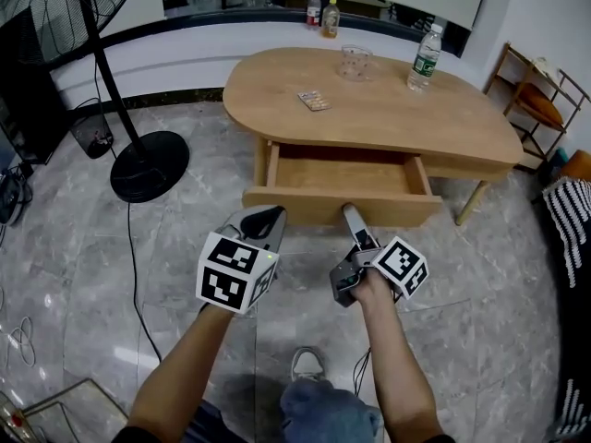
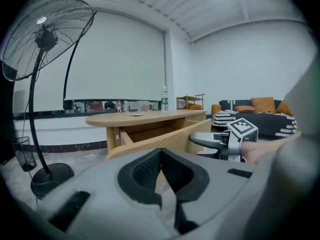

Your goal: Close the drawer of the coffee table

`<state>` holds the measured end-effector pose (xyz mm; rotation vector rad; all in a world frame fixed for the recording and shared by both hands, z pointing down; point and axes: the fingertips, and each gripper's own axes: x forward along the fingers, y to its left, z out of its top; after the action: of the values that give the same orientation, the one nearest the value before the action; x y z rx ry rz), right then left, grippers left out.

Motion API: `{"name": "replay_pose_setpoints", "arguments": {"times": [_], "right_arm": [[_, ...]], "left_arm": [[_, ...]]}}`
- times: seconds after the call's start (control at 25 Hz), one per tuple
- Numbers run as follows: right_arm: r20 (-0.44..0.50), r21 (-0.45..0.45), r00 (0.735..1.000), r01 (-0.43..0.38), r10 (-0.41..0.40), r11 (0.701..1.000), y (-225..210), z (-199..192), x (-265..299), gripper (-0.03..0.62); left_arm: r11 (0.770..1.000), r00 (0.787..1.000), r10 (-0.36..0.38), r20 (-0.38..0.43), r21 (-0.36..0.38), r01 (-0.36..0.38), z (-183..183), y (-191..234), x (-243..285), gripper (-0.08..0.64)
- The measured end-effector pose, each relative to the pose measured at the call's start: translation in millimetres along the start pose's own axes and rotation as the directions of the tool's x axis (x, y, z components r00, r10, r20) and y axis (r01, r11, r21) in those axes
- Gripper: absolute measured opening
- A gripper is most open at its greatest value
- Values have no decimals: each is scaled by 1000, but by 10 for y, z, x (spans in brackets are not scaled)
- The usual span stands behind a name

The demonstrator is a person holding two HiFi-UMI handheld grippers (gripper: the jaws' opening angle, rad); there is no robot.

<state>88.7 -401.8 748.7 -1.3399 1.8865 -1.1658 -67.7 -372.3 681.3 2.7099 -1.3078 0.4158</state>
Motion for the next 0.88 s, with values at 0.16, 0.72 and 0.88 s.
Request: {"name": "replay_pose_setpoints", "arguments": {"times": [0.16,0.72,0.88], "right_arm": [[-9,7,1000,-1,1,1000,-25,52,140,474],[-21,17,1000,-2,2,1000,-102,242,605,474],[-18,17,1000,-4,4,1000,-122,298,758,474]], "left_arm": [[1000,1000,4,12,-5,-4,55,53,109,8],[1000,1000,6,21,-13,-5,153,207,483,8],[1000,1000,12,21,-14,-12,175,287,554,8]]}}
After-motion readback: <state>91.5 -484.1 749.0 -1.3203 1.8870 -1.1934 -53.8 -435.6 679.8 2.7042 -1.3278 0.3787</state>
